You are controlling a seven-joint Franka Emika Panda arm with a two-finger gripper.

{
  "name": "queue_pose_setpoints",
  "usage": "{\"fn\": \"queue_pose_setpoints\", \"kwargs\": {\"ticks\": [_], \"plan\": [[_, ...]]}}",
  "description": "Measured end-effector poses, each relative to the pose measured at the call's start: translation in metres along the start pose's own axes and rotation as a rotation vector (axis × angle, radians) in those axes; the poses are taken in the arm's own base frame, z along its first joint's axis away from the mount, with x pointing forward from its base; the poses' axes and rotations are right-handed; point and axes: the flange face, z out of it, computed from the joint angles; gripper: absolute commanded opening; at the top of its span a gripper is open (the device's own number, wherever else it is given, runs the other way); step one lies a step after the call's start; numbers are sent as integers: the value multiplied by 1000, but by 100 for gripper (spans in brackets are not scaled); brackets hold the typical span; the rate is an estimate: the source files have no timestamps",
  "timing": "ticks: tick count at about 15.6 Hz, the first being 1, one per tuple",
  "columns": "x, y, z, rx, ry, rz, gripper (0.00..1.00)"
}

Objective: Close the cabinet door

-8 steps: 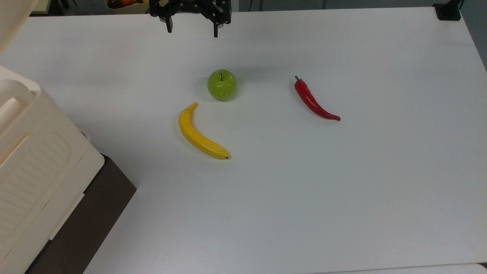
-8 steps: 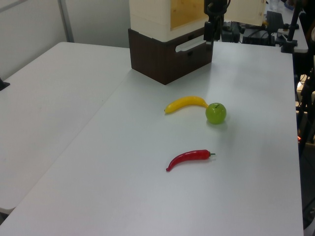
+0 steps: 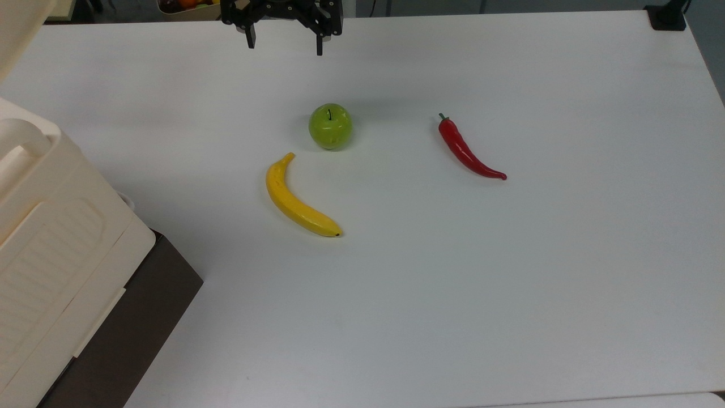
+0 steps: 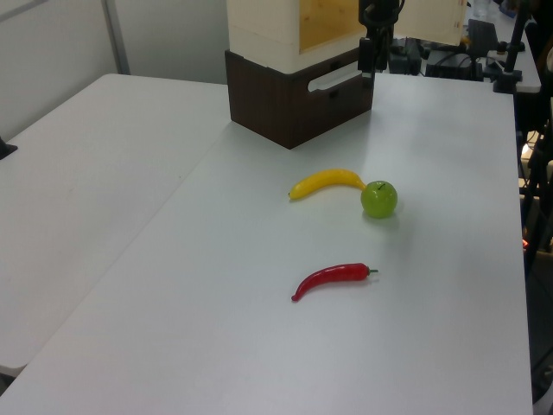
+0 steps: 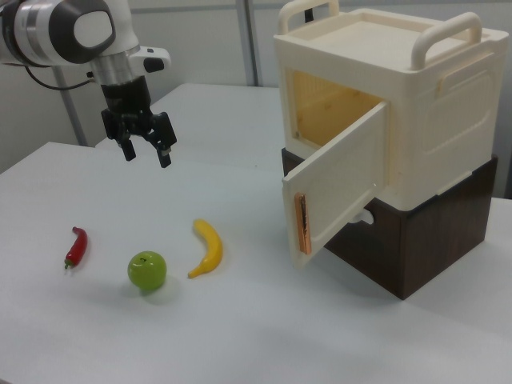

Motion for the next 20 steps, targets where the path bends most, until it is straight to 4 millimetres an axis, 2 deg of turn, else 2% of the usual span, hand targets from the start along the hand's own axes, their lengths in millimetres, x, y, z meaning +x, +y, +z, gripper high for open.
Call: {"fn": "queue_pose_setpoints", "kwargs": {"ticks": [4,10,13,17,20], "plan": [[-1,1,-1,0,2,1,0],[-1,2,-2,0,3,3,0],[-1,14,-8,-1,16,24,0],[-7,83,-40,-2,78,140,0],[-16,146,-56,-8,110,248,0]]}}
